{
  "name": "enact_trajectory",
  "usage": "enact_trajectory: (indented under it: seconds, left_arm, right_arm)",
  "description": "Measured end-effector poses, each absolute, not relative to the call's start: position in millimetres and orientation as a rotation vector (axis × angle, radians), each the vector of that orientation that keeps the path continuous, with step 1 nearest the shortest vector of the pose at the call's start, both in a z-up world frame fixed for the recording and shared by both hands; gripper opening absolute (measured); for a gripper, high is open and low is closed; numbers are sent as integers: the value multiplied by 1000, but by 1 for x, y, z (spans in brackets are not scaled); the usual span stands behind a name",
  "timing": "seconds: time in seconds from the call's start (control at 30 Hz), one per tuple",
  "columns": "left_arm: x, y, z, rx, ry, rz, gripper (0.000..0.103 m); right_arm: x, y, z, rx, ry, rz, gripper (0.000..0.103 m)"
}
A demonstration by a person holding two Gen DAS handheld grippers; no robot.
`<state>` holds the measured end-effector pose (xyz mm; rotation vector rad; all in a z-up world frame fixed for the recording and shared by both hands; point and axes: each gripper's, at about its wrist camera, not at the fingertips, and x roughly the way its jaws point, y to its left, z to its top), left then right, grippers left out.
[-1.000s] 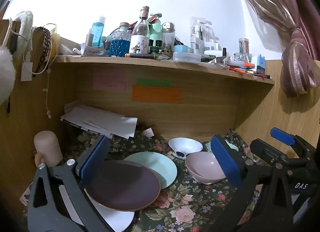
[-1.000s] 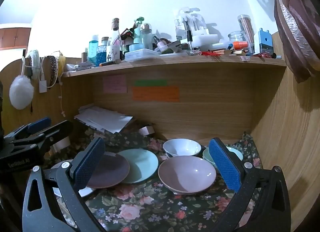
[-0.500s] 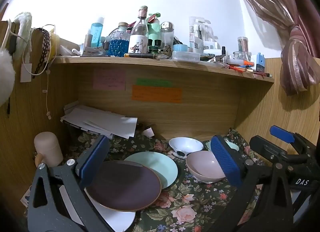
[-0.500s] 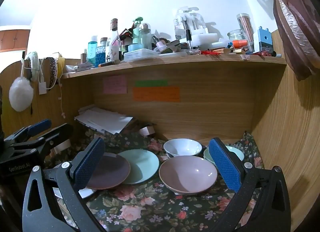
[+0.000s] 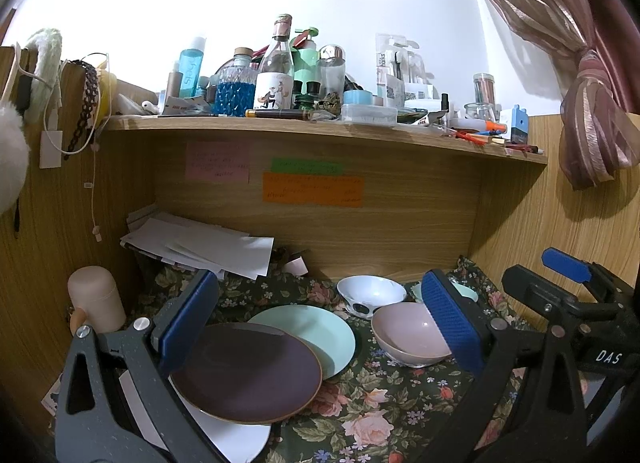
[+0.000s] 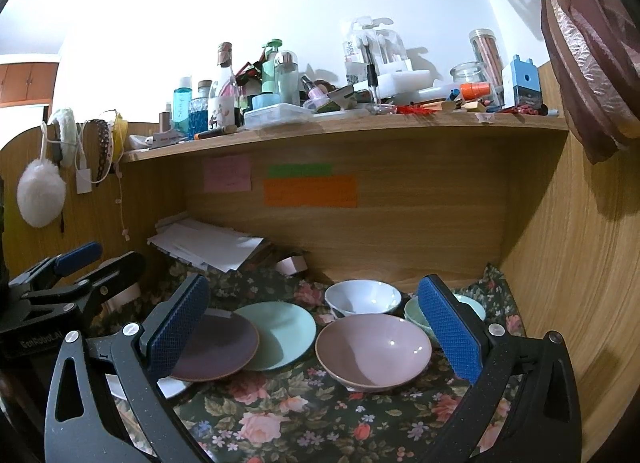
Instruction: Organize plates and bowls
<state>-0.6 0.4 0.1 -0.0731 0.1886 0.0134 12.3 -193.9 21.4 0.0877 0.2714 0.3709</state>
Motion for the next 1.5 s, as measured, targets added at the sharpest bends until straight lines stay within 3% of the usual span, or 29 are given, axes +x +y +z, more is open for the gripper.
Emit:
enact_trajectory:
  seconds: [1.5]
  left_arm:
    - [-8, 1, 4, -73, 161, 6, 103]
  right_arm:
    - [3, -196, 31, 91, 240, 368, 103]
